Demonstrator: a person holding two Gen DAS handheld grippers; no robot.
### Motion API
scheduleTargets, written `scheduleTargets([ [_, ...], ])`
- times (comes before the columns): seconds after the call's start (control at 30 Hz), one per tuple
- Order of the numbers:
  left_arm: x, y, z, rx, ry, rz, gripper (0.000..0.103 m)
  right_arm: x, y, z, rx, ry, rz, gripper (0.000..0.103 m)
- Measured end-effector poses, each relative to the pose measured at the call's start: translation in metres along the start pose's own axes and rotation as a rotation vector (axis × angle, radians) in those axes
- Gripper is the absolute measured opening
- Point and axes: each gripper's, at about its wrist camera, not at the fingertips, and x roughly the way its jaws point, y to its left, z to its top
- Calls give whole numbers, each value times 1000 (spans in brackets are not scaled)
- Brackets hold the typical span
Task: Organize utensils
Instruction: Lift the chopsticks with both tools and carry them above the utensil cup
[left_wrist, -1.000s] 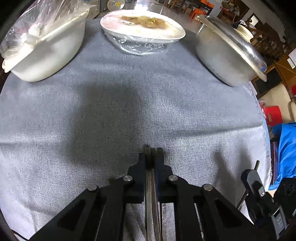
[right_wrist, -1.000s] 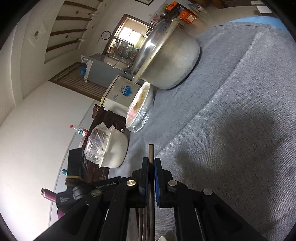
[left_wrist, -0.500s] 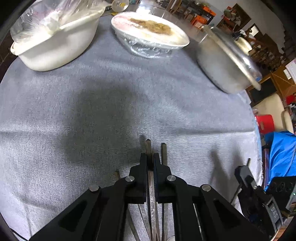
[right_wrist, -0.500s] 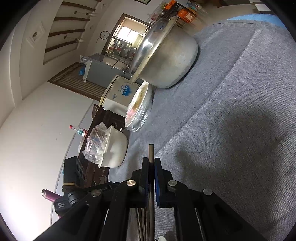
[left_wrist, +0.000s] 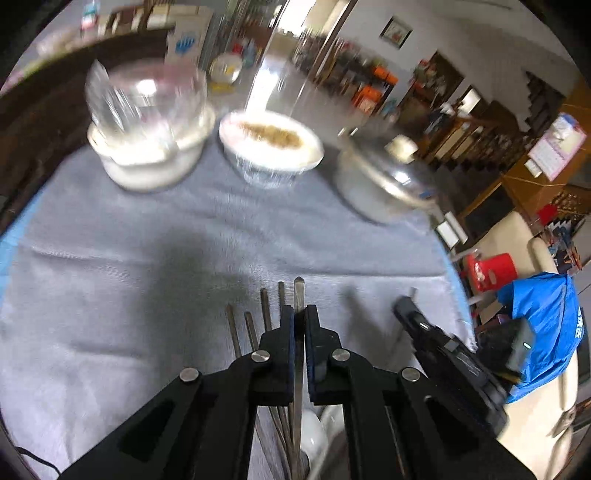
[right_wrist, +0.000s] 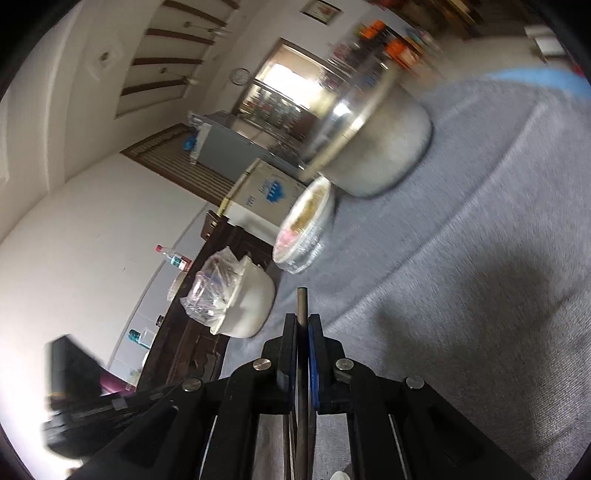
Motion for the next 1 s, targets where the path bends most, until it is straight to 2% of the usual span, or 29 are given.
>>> scheduleTargets([
  [0.17,-78,-17,-39,68,-163,13,5,-30,26,-11,-51,-57,-3,6],
  [0.27,-107,-25,-56,87,-220,9,5,-61,47,-19,-81,-99,-18,6],
  [0.43,-136,-28,-77,67,-276,-32,5,-121,99,-29,-218,-189,-63,6],
  [0.63,-186,-30,-101,59,-378,-26,5,-187,157,-48,-329,-315,-89,6],
  [1.0,-250,-32,-129,54,-511,-18,5,-261,230,-85,-490,-439,-82,6],
])
